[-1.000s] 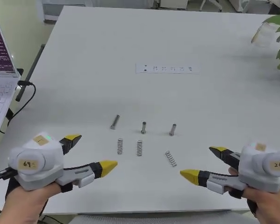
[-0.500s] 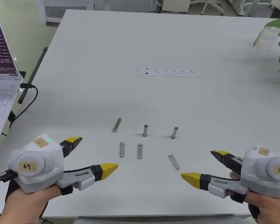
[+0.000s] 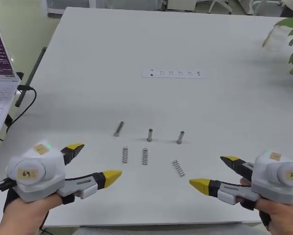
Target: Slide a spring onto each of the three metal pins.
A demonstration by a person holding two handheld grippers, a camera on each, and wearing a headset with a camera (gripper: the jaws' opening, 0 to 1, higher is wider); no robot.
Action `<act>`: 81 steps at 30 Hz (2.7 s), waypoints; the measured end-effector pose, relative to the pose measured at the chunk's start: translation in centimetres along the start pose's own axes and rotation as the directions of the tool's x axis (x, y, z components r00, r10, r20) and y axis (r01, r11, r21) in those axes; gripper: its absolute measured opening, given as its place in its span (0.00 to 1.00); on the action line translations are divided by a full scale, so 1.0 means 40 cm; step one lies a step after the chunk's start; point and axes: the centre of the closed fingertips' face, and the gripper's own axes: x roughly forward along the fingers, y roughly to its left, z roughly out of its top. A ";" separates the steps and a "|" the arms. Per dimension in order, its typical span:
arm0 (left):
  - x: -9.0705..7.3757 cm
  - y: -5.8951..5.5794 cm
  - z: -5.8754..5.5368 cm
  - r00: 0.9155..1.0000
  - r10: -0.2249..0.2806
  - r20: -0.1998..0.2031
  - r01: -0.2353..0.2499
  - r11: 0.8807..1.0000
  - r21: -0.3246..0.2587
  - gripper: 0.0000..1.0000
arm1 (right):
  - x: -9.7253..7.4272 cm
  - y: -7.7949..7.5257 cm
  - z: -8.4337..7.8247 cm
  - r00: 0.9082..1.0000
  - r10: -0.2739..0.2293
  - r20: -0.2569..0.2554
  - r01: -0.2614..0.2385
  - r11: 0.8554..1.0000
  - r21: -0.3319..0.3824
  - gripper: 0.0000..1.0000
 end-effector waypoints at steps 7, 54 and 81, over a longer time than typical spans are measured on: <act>0.009 0.001 0.011 1.000 0.007 0.004 -0.007 1.000 0.002 0.73 | 0.003 0.000 -0.001 1.000 0.006 -0.003 -0.006 1.000 -0.001 0.78; 0.159 0.200 0.066 0.998 0.050 -0.022 -0.050 0.999 -0.001 0.66 | 0.006 -0.020 -0.013 1.000 -0.006 -0.028 0.007 1.000 0.026 0.75; 0.311 0.243 0.077 0.997 0.049 -0.060 -0.051 0.998 -0.030 0.55 | 0.018 -0.036 -0.011 0.999 0.000 -0.043 0.002 0.999 0.036 0.74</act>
